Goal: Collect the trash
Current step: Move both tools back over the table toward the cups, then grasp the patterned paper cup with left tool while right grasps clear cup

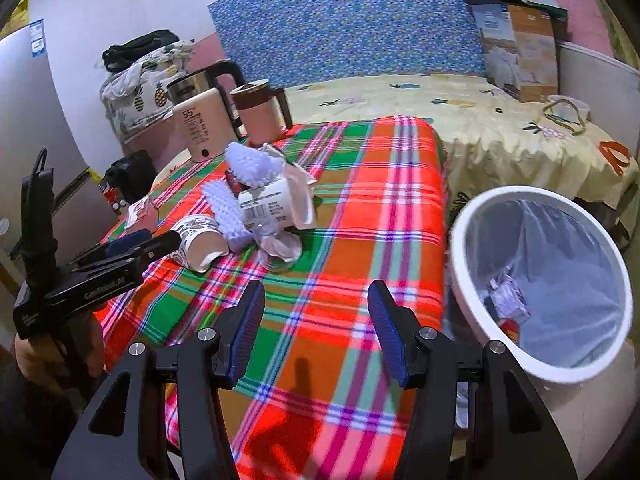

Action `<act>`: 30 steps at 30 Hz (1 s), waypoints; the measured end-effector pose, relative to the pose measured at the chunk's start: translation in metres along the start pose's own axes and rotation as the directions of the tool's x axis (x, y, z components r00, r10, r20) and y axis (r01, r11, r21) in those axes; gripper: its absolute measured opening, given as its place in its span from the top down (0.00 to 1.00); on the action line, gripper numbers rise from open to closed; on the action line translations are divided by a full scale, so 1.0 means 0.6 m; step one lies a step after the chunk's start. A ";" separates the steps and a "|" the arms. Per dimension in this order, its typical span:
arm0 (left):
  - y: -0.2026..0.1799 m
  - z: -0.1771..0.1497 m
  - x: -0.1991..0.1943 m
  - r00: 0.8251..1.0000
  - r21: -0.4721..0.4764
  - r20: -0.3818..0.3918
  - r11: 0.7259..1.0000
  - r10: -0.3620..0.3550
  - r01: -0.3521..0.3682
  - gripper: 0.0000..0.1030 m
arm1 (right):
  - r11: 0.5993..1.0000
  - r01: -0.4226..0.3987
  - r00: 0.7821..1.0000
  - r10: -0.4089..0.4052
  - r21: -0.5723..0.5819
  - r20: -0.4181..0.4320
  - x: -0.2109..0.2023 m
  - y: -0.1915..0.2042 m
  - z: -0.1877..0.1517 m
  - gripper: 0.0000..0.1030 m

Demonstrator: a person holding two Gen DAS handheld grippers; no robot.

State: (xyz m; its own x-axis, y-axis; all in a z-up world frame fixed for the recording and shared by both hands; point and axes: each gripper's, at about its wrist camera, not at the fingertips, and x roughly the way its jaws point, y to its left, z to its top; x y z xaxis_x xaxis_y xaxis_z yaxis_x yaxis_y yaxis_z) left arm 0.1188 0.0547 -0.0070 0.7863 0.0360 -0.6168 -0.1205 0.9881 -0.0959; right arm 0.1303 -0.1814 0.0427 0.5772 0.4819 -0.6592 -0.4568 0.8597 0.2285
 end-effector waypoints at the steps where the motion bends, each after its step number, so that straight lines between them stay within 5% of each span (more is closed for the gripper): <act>1: 0.005 0.000 0.004 1.000 0.000 -0.002 1.000 0.002 -0.002 0.34 | 1.000 -0.005 1.000 0.005 -0.004 -0.002 0.003 0.002 0.001 0.46; 14: 0.029 0.005 0.049 0.998 0.048 -0.040 0.998 -0.045 0.046 0.15 | 0.998 -0.043 0.999 0.042 -0.044 -0.034 0.059 0.028 0.029 0.46; 26: 0.033 0.009 0.062 0.991 0.051 -0.080 0.992 -0.109 0.113 0.15 | 0.995 -0.039 0.997 0.034 -0.090 -0.062 0.104 0.055 0.041 0.46; 28: 0.038 0.013 0.069 0.990 0.029 -0.099 0.994 -0.102 0.105 0.15 | 0.995 -0.038 0.997 0.033 -0.092 -0.064 0.110 0.056 0.044 0.49; 30: 0.040 0.013 0.079 0.988 0.007 -0.127 0.996 -0.088 0.090 0.15 | 0.995 -0.029 0.997 0.022 -0.098 -0.068 0.114 0.059 0.045 0.64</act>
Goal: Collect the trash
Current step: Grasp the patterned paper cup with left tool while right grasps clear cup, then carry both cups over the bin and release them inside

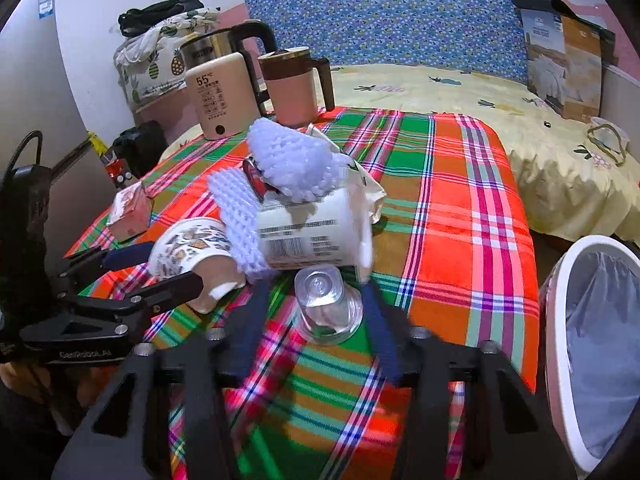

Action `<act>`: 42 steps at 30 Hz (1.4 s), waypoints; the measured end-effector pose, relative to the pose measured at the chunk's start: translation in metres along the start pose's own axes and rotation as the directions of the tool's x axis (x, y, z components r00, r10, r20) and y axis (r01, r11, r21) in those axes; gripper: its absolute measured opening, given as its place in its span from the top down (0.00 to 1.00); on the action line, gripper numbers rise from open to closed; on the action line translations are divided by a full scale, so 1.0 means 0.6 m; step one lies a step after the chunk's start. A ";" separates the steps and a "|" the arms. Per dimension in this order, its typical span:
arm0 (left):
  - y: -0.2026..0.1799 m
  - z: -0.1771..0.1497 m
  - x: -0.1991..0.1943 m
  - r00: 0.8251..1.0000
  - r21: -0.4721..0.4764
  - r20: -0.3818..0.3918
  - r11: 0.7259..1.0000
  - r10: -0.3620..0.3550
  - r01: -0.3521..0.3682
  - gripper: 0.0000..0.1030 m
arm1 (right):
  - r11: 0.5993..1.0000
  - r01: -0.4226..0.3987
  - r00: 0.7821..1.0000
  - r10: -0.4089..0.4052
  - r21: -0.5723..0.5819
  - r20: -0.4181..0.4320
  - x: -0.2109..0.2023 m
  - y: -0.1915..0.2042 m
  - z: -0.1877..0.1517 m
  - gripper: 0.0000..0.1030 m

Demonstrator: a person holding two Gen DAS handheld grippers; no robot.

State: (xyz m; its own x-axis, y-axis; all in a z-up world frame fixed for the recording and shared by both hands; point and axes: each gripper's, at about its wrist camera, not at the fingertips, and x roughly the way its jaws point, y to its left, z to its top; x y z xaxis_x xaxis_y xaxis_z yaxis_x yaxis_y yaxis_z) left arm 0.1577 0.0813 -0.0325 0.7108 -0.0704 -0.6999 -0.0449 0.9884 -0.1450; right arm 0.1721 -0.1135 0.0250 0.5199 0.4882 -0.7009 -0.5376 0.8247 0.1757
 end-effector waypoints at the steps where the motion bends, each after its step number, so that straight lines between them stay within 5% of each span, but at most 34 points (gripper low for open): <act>1: 0.001 0.000 0.005 1.000 -0.010 -0.014 1.000 0.004 -0.004 0.15 | 1.000 0.005 1.000 -0.005 -0.003 -0.002 0.000 0.001 0.000 0.68; 17: -0.010 -0.026 -0.020 1.000 -0.055 -0.007 0.998 -0.022 0.022 0.22 | 0.999 -0.001 1.000 0.001 0.042 0.011 -0.046 -0.009 -0.034 0.72; 42: -0.147 -0.043 -0.089 0.982 0.081 0.032 0.980 -0.184 0.181 0.22 | 0.983 0.070 0.992 -0.087 0.167 0.095 -0.147 -0.085 -0.079 0.72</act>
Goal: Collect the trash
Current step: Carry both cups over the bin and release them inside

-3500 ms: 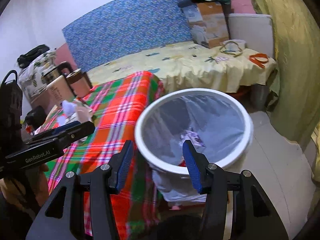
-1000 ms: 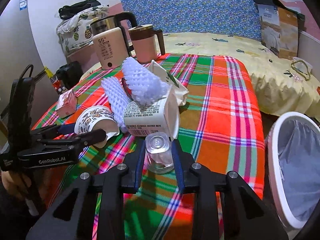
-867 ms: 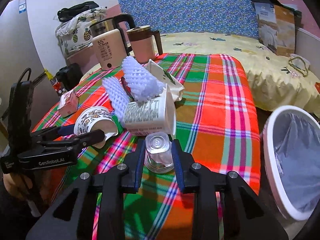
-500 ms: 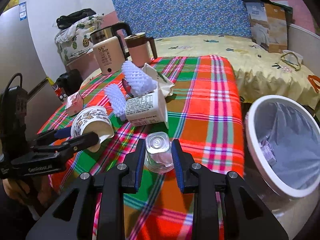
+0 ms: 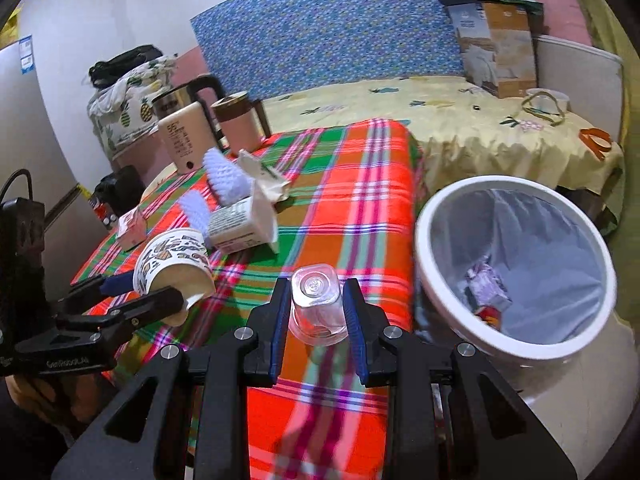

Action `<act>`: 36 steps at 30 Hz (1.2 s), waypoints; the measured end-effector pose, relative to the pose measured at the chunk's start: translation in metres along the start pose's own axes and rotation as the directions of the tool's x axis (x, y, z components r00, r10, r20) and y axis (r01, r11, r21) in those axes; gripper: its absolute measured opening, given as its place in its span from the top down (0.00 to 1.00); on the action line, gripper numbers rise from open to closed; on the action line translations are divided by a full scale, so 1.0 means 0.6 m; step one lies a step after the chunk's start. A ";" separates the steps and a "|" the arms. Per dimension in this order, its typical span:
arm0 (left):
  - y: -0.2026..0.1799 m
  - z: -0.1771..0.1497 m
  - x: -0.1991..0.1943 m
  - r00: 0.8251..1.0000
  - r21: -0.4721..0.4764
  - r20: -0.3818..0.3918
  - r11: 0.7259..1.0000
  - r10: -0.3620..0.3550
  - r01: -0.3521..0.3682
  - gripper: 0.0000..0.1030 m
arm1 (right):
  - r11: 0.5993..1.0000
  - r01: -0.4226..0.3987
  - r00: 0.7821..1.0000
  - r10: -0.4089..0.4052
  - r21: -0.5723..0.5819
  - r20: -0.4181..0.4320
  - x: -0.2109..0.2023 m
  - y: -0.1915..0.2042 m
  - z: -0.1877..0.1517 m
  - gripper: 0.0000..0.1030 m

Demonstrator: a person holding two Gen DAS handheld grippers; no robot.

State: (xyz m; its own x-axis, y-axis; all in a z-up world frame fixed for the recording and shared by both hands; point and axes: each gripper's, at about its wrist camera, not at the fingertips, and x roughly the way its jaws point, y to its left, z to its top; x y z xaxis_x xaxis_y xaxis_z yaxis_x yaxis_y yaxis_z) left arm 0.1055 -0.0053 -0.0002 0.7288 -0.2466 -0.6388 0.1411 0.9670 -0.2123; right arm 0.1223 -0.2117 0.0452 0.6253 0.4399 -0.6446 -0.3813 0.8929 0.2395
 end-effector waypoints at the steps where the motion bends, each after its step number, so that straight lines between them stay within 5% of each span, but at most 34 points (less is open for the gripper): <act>1: -0.006 0.001 0.002 1.000 0.008 0.001 1.000 -0.006 0.006 0.22 | 1.000 0.006 1.000 -0.006 0.006 0.004 -0.002 -0.005 0.001 0.72; 19: -0.136 0.051 0.063 0.993 0.156 -0.014 0.980 -0.119 0.119 0.22 | 0.979 0.145 0.984 -0.158 0.144 0.081 -0.059 -0.132 0.001 0.72; 36: -0.243 0.085 0.160 0.977 0.262 -0.085 0.941 -0.196 0.212 0.22 | 0.948 0.214 0.973 -0.228 0.235 0.034 -0.054 -0.209 -0.012 0.71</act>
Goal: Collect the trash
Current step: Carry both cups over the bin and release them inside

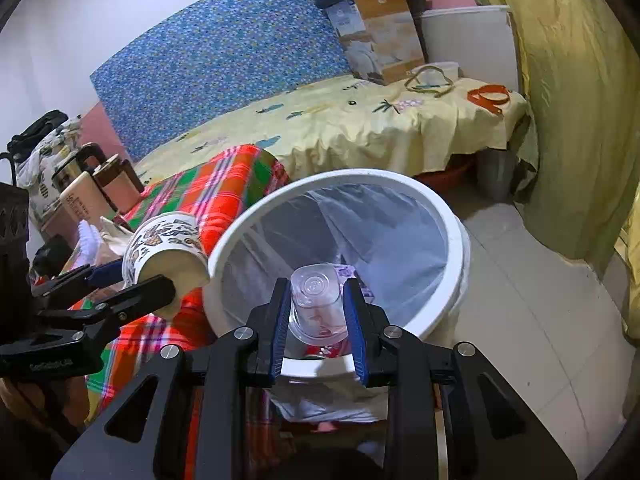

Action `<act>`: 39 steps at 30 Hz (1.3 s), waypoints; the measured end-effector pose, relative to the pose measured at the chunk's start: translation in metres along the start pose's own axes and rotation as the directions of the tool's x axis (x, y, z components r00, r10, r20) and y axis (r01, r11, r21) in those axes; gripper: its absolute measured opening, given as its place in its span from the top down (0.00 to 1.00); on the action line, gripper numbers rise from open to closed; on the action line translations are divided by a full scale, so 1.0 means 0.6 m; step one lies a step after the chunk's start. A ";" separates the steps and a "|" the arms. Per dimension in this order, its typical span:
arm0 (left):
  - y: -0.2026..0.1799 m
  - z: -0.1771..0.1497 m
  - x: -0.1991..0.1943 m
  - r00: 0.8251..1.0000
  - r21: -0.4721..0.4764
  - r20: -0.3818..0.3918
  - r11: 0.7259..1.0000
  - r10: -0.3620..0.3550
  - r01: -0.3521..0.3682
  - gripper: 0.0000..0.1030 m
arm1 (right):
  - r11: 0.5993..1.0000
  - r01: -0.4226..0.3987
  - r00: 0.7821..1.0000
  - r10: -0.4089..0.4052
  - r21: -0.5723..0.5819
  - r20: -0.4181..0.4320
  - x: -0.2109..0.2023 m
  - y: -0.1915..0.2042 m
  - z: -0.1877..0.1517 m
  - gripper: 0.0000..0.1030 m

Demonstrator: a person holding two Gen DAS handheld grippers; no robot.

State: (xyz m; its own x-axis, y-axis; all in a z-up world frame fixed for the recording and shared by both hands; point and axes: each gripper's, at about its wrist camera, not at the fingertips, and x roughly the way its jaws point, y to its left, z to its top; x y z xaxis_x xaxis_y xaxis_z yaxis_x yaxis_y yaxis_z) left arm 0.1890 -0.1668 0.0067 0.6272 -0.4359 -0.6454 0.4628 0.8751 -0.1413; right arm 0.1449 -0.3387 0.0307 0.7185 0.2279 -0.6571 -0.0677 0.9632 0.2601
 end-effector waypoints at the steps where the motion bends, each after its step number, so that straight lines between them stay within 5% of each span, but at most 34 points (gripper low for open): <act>1: -0.002 -0.001 0.003 1.000 0.003 -0.003 1.000 -0.001 0.001 0.22 | 1.000 -0.001 1.000 0.001 0.006 -0.003 0.001 -0.003 0.000 0.71; 14: -0.018 0.002 0.046 0.999 0.038 -0.052 0.999 -0.015 0.017 0.22 | 0.999 0.030 0.999 -0.029 0.028 -0.040 0.017 -0.021 -0.003 0.71; 21: -0.021 0.004 0.046 0.999 0.044 -0.039 0.999 -0.006 0.008 0.22 | 0.999 0.032 0.999 -0.030 0.040 -0.030 0.012 -0.025 -0.004 0.54; 39: 0.001 -0.007 -0.001 1.000 -0.028 0.011 1.000 -0.002 0.002 0.20 | 1.000 0.012 1.000 -0.012 0.005 -0.010 -0.014 0.000 -0.006 0.54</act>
State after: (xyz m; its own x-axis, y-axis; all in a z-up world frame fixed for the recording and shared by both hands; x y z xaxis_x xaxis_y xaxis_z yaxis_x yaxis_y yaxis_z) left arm 0.1862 -0.1654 0.0038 0.6332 -0.4399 -0.6368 0.4464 0.8797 -0.1638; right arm 0.1363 -0.3401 0.0336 0.7119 0.2182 -0.6675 -0.0560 0.9651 0.2558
